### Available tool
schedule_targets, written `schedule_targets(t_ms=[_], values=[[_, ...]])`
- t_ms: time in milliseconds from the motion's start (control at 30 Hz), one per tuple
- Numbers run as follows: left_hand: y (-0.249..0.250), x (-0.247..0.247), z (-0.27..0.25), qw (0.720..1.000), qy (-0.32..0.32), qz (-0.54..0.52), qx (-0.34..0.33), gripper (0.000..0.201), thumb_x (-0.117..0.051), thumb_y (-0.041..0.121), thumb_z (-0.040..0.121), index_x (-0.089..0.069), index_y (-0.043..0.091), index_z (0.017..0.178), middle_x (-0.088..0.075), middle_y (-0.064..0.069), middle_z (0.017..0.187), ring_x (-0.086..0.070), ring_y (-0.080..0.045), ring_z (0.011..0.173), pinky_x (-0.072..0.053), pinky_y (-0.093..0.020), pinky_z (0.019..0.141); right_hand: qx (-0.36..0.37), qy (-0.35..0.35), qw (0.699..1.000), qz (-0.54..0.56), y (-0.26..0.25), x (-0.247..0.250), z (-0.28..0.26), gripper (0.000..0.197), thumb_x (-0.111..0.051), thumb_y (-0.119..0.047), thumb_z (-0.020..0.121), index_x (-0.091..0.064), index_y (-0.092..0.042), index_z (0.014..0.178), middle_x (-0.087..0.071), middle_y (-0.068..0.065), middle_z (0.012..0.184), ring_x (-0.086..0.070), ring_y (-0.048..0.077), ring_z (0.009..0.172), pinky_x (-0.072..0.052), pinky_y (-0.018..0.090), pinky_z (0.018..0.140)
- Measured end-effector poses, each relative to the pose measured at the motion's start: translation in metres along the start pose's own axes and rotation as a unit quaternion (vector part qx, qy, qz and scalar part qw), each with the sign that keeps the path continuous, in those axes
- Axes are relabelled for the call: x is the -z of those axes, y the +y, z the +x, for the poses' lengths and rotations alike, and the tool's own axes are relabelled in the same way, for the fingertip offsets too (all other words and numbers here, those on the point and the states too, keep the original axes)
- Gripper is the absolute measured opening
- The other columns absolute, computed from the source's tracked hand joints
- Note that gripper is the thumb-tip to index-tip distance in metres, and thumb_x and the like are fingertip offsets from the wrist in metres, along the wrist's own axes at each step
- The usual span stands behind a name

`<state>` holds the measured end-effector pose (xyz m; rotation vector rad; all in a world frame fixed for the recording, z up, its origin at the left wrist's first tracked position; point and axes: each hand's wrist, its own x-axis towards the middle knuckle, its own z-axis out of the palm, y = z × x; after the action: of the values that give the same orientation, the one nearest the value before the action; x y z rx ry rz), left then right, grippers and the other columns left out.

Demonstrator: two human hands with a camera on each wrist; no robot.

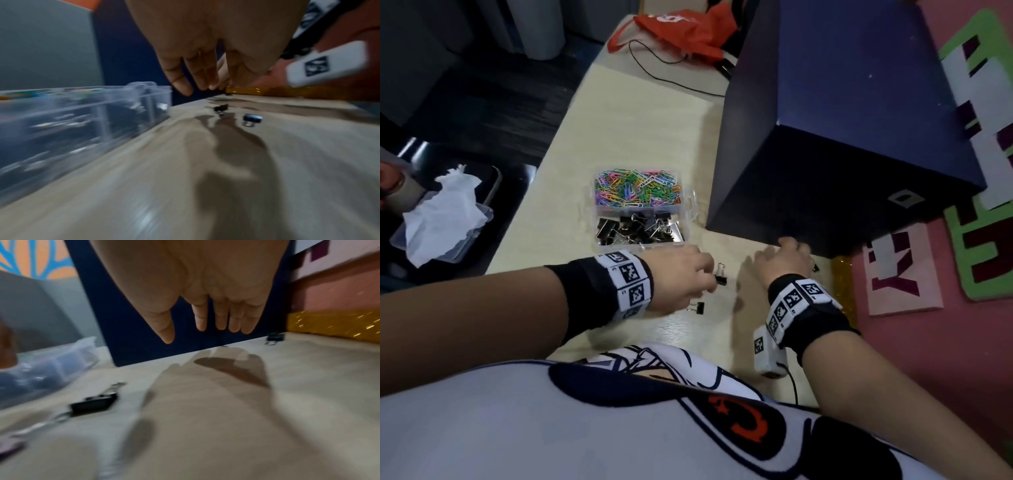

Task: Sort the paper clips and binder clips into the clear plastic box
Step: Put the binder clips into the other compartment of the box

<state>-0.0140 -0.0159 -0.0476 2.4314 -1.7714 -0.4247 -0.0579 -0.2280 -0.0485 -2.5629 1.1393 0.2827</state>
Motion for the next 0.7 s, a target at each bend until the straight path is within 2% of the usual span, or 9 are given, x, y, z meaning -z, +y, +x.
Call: schedule_targets(t_ms=[100,167,267,333,400,433,533,633,700], values=[[0.011,-0.005,0.016,0.996,-0.071,0.051,-0.007,0.045,-0.050,0.038,0.087,-0.040,0.038,0.131,-0.033,-0.001,0.145,-0.037,-0.027,0.127,-0.041,-0.048,0.096,-0.025,-0.001,0.995,-0.099,0.022,0.002,0.015,0.066,-0.043,-0.050,0.085,-0.040,-0.011,0.137,-0.040,0.013,0.141,-0.038,0.032,0.129,-0.035,0.041,0.105],[0.012,-0.007,0.022,0.994,-0.089,0.060,0.004,0.051,-0.052,0.041,0.086,-0.038,0.038,0.134,-0.029,0.000,0.148,-0.034,-0.027,0.130,-0.041,-0.048,0.095,-0.042,-0.013,0.993,-0.110,0.031,0.002,0.021,0.067,-0.041,-0.050,0.085,-0.042,-0.006,0.135,-0.043,0.015,0.138,-0.038,0.032,0.128,-0.037,0.042,0.104],[0.009,-0.006,0.026,0.990,-0.118,0.077,0.015,0.045,-0.057,0.040,0.087,-0.045,0.030,0.129,-0.035,-0.001,0.142,-0.040,-0.028,0.121,-0.045,-0.046,0.089,-0.042,-0.052,0.989,-0.131,0.031,0.006,0.018,0.051,-0.044,-0.041,0.086,-0.050,-0.007,0.123,-0.051,0.015,0.129,-0.050,0.033,0.117,-0.043,0.039,0.091],[0.005,-0.004,0.024,0.989,-0.117,0.088,0.024,0.038,-0.058,0.035,0.088,-0.047,0.023,0.122,-0.042,-0.005,0.130,-0.045,-0.029,0.110,-0.049,-0.045,0.086,-0.023,-0.068,0.984,-0.166,0.026,0.007,0.012,0.038,-0.043,-0.025,0.085,-0.052,-0.010,0.119,-0.048,0.012,0.128,-0.049,0.033,0.115,-0.043,0.040,0.090],[0.002,-0.004,0.020,0.990,-0.103,0.096,0.027,0.030,-0.057,0.028,0.088,-0.050,0.018,0.115,-0.047,-0.007,0.118,-0.048,-0.029,0.099,-0.050,-0.043,0.082,0.022,-0.076,0.985,-0.153,0.021,0.002,0.004,0.038,-0.038,-0.009,0.086,-0.051,-0.011,0.122,-0.041,0.010,0.130,-0.042,0.033,0.119,-0.041,0.039,0.092],[0.000,-0.006,0.018,0.989,-0.101,0.102,0.034,0.026,-0.056,0.023,0.087,-0.050,0.017,0.112,-0.048,-0.008,0.113,-0.049,-0.029,0.095,-0.050,-0.042,0.079,0.054,-0.080,0.985,-0.140,0.018,-0.004,0.000,0.039,-0.037,-0.004,0.087,-0.051,-0.012,0.122,-0.040,0.010,0.130,-0.040,0.032,0.118,-0.040,0.036,0.089],[-0.002,-0.007,0.014,0.987,-0.111,0.078,0.084,0.021,-0.051,0.018,0.090,-0.050,0.017,0.110,-0.046,-0.008,0.109,-0.049,-0.028,0.095,-0.051,-0.042,0.077,0.151,-0.100,0.979,-0.097,0.006,-0.015,-0.016,0.044,-0.037,0.001,0.085,-0.050,-0.018,0.122,-0.039,0.006,0.127,-0.037,0.026,0.117,-0.035,0.029,0.083],[-0.004,-0.008,0.011,0.980,-0.135,0.026,0.146,0.024,-0.049,0.022,0.092,-0.050,0.014,0.115,-0.043,-0.011,0.112,-0.052,-0.031,0.098,-0.051,-0.042,0.078,0.211,-0.134,0.965,-0.074,-0.007,-0.021,-0.032,0.041,-0.042,-0.007,0.089,-0.048,-0.023,0.126,-0.038,0.003,0.128,-0.037,0.022,0.119,-0.036,0.028,0.092],[-0.004,-0.006,0.008,0.972,-0.145,0.008,0.182,0.028,-0.049,0.028,0.094,-0.049,0.013,0.117,-0.046,-0.013,0.115,-0.056,-0.033,0.099,-0.050,-0.041,0.077,0.254,-0.149,0.953,-0.069,-0.014,-0.023,-0.043,0.036,-0.049,-0.022,0.091,-0.050,-0.022,0.127,-0.040,0.003,0.127,-0.039,0.022,0.119,-0.037,0.030,0.099]])
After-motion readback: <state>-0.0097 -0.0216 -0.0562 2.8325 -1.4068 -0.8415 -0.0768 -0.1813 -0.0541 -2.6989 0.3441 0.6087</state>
